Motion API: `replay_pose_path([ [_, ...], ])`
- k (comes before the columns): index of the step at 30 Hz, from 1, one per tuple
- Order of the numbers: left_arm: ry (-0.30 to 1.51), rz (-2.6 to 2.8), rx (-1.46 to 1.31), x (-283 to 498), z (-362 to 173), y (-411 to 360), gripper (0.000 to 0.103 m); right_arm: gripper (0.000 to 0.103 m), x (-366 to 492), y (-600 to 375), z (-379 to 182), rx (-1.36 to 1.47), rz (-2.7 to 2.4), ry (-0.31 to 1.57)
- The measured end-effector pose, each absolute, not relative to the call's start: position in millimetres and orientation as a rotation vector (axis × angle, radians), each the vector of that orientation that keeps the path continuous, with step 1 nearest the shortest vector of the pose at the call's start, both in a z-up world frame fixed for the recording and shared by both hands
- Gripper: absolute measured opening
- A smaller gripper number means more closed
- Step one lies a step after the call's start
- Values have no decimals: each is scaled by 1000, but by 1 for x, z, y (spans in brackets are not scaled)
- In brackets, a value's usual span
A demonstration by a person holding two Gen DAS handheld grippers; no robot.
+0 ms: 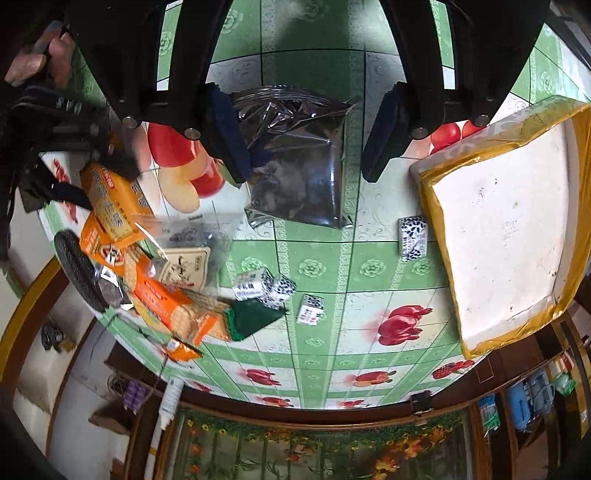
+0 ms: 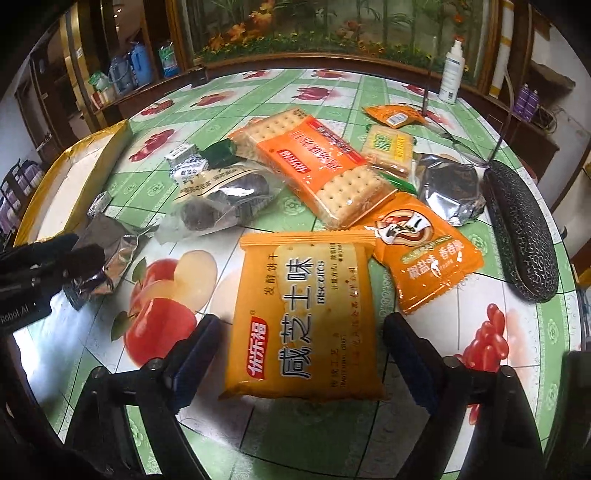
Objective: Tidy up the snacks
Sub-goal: 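Carry the foil bag and orange biscuit pack over the yellow tray with both grippers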
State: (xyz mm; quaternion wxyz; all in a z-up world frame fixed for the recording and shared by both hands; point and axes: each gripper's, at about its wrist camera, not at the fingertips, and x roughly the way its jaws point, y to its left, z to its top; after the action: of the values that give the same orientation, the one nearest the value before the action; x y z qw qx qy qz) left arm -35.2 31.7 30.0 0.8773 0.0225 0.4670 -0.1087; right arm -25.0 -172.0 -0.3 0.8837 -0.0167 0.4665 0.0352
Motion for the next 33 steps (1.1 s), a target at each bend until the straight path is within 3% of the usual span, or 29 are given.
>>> replay_pose_path([
  [1,977,-224,65,-36,29,29,75,72,-27,-174,2,-25,69,958],
  [9,1012,-191,141,-31,12,17,80,71,-28,-181,4,22,99,949],
  [11,998,-199,100,-29,10,21,75,71,-31,-182,5,34,115,946],
  [12,986,-196,100,-30,12,21,59,71,-32,-183,5,44,125,944],
  [22,962,-253,48,-42,27,25,58,71,-45,-198,11,175,198,945],
  [33,870,-251,-53,-51,65,61,58,71,-47,-169,48,134,261,866],
])
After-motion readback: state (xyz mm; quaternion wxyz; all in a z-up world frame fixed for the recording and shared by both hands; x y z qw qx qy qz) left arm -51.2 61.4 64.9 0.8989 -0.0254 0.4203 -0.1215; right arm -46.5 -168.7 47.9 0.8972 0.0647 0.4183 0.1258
